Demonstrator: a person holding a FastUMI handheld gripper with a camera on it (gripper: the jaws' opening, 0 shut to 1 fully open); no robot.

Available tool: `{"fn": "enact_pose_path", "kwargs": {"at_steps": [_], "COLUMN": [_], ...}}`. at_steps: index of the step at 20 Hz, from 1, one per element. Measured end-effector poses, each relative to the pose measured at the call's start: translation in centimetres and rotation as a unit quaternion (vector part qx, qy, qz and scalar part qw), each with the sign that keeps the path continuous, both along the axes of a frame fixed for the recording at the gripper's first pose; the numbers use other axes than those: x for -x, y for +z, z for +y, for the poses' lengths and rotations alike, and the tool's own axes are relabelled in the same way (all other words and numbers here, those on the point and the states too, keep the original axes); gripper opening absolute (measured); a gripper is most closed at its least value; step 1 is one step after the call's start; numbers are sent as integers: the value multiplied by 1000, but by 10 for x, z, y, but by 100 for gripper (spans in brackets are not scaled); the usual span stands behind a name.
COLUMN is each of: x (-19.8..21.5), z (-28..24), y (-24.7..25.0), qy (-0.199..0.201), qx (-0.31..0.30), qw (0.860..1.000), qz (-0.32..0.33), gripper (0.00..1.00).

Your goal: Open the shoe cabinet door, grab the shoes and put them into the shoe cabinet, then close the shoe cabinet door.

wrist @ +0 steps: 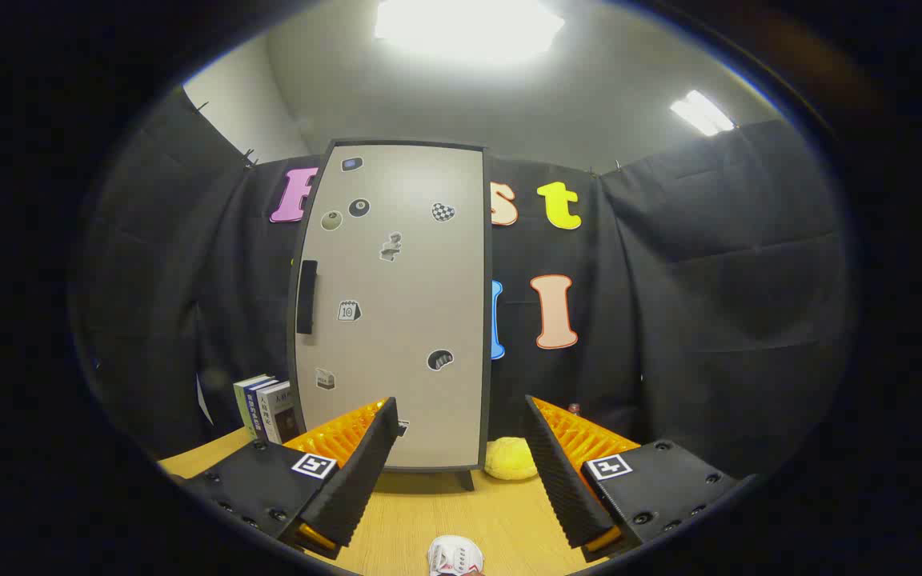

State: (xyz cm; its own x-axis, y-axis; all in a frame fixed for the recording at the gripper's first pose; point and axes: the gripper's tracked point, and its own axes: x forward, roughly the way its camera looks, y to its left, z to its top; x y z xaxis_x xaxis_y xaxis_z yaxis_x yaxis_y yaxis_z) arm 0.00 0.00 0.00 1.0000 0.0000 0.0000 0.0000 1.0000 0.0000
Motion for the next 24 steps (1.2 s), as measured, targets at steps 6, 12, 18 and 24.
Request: {"fn": "enact_pose_path", "kwargs": {"at_steps": [6, 12, 18, 24], "x": [-5, -13, -26, -54], "z": [0, 5, 15, 47], "y": [0, 1, -3, 6], "qy": [2, 12, 23, 51], "qx": [-12, -12, -11, -16], "qw": [1000, 1000, 1000, 999], "qz": [2, 3, 14, 9], "gripper": [97, 97, 97, 97]}}
